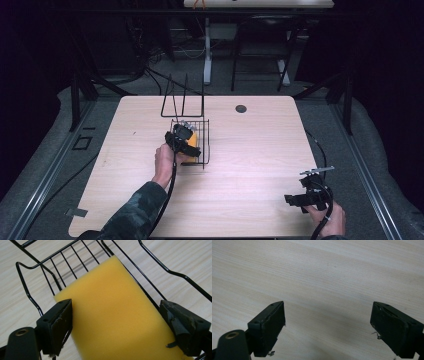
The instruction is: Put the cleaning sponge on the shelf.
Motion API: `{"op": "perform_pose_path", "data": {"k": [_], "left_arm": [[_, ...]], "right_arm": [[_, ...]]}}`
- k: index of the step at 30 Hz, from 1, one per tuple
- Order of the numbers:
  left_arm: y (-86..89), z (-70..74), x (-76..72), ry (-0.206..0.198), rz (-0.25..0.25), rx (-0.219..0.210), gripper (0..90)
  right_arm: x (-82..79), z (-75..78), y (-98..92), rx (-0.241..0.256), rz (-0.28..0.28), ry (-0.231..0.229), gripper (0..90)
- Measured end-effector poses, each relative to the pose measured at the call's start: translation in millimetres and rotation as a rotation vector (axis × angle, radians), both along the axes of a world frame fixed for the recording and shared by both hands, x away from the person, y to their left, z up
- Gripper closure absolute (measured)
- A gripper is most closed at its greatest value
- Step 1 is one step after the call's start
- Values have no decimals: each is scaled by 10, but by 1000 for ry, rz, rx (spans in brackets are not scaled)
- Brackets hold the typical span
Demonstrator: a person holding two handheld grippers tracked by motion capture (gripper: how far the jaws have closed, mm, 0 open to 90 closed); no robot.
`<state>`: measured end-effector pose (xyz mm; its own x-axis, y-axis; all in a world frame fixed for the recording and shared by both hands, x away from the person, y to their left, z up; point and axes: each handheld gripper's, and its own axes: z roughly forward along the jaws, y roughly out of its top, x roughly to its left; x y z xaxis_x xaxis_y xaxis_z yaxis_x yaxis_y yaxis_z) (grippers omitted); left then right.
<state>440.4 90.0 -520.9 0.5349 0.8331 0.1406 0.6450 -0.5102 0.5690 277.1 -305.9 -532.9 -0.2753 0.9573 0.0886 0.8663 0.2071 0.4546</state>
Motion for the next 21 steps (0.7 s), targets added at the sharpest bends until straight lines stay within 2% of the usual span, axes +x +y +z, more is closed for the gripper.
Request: {"op": "perform_pose_path", "data": {"k": [6, 12, 15, 21], "left_arm": [[22, 12, -16, 0, 2, -24, 85], [29, 28, -33, 2, 4, -28, 10], [37, 49, -53, -16, 7, -33, 4], [78, 119, -97, -20, -2, -48, 3]], "right_arm": [[0, 1, 2, -2, 1, 1, 121], [0, 0, 7, -2, 3, 1, 121], [1, -2, 5, -3, 3, 2, 120], [1, -2, 8, -3, 3, 2, 121]]}}
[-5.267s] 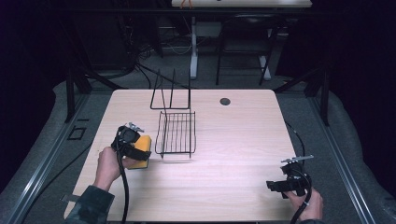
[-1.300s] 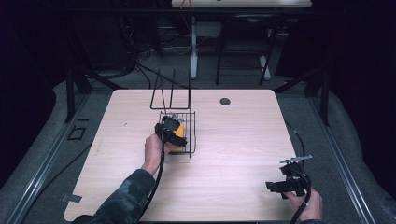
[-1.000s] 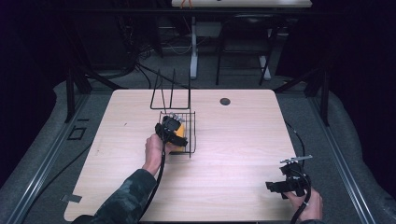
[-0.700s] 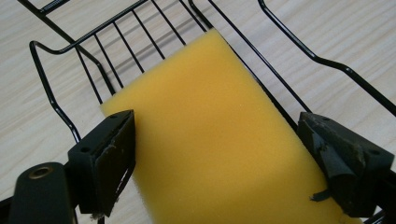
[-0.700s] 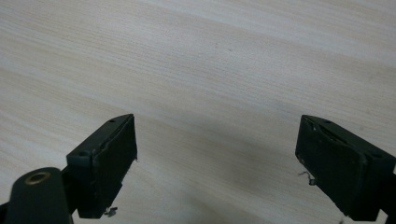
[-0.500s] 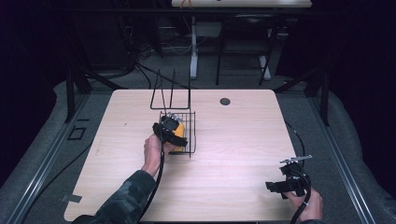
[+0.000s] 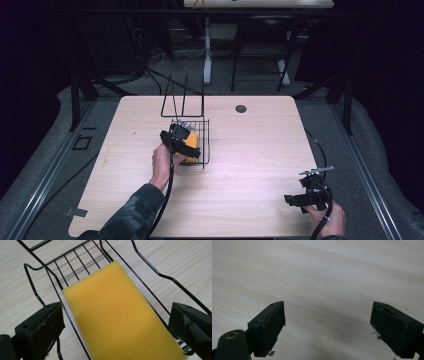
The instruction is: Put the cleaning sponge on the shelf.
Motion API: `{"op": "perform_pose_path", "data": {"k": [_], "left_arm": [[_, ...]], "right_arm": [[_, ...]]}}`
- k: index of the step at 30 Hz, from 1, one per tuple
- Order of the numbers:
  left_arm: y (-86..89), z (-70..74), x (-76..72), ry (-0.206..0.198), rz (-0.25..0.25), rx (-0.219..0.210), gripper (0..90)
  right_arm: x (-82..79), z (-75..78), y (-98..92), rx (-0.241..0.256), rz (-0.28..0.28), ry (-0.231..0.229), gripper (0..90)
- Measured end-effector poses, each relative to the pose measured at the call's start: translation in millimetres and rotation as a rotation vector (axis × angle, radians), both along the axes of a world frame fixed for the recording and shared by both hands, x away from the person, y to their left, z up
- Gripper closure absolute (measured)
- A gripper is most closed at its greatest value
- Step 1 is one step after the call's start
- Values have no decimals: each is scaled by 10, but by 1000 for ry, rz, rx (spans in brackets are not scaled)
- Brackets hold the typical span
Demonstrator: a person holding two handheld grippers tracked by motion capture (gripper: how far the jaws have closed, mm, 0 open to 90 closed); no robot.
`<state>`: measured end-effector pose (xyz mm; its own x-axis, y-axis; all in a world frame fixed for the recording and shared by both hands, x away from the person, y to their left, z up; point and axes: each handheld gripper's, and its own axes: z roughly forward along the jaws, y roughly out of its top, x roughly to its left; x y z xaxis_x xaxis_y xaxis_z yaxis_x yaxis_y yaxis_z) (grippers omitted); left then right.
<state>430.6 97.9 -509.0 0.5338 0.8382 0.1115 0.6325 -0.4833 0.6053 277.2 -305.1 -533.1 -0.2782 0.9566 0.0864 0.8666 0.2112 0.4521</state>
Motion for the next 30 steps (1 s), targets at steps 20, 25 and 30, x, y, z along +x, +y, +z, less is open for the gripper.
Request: {"op": "perform_pose_path", "data": {"k": [20, 25, 30], "left_arm": [[305, 149, -227, -61, 17, -26, 3], [401, 195, -268, -63, 22, -25, 3], [533, 229, -324, -64, 27, -9, 3]], "right_arm": [[-9, 10, 10, -2, 2, -17, 120], [-12, 17, 11, -7, 3, -15, 120], [-14, 18, 17, -9, 3, -13, 119]]}}
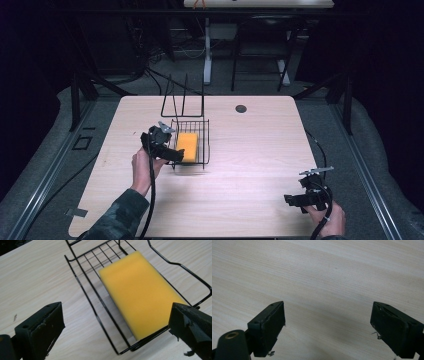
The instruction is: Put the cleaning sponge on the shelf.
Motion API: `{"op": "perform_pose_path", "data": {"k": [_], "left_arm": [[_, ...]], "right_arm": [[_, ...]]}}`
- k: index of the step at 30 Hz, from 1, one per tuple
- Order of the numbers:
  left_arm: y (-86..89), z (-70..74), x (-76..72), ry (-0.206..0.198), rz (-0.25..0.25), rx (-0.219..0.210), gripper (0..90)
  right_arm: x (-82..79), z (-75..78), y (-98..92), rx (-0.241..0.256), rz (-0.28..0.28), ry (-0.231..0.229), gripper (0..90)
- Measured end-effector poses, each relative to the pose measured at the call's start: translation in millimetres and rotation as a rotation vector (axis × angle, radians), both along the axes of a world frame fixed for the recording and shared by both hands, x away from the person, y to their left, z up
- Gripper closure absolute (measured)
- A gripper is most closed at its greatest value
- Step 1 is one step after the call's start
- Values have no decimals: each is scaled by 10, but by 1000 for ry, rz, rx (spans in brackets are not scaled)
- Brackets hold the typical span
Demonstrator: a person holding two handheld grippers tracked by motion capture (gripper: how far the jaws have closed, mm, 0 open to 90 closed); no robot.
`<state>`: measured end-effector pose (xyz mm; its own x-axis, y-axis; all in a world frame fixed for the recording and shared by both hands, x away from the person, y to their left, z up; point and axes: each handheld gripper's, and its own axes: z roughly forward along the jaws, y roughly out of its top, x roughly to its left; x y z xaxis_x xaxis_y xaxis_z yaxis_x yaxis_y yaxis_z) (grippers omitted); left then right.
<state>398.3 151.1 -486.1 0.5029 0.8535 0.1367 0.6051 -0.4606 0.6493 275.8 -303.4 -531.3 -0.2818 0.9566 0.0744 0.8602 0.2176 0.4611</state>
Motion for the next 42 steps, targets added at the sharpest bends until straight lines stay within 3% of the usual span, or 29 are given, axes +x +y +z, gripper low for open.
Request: {"op": "perform_pose_path", "data": {"k": [13, 23, 33, 36, 42], "left_arm": [[453, 6, -222, 59, 13, -3, 1], [780, -113, -464, 99, 25, -8, 1], [945, -365, -655, 166, 30, 27, 1], [988, -413, -651, 183, 30, 47, 1], [993, -455, -633, 194, 26, 46, 1]], "right_arm": [[-2, -3, 5, -12, 11, -2, 119], [-7, -20, 37, -30, 23, -7, 119], [-2, -26, 51, -43, 37, -13, 119], [-3, -25, 45, -46, 38, -17, 120], [5, -39, 41, -49, 42, -7, 117]]}}
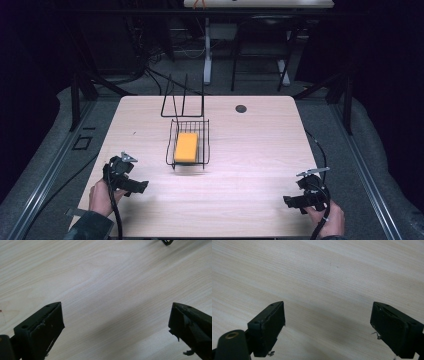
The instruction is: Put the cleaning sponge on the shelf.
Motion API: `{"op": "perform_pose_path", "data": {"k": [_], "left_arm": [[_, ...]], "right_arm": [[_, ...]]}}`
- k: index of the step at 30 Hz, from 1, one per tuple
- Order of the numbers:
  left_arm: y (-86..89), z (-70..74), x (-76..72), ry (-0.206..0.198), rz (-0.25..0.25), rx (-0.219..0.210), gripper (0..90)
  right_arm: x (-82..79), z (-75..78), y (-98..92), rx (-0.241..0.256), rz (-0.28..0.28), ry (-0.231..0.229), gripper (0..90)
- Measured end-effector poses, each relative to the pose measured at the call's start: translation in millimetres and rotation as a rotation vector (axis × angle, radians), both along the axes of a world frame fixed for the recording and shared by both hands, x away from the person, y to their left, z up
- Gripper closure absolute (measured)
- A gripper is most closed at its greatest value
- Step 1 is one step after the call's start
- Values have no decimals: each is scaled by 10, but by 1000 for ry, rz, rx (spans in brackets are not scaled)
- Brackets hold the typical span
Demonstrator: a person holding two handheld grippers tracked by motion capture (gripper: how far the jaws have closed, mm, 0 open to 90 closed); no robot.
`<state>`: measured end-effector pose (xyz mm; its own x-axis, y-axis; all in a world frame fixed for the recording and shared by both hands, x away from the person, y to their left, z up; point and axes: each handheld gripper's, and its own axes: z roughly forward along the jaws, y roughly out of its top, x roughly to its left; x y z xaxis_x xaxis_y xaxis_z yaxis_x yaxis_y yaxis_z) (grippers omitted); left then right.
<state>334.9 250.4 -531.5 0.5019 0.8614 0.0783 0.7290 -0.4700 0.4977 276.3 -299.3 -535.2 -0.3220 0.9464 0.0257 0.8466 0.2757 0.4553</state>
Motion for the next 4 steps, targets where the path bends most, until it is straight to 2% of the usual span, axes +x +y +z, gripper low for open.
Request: {"op": "perform_pose_path", "data": {"k": [4], "left_arm": [[-21, -15, 7, 3, -5, -6, 0]], "right_arm": [[4, -3, 14, -18, 12, -3, 94]]}}
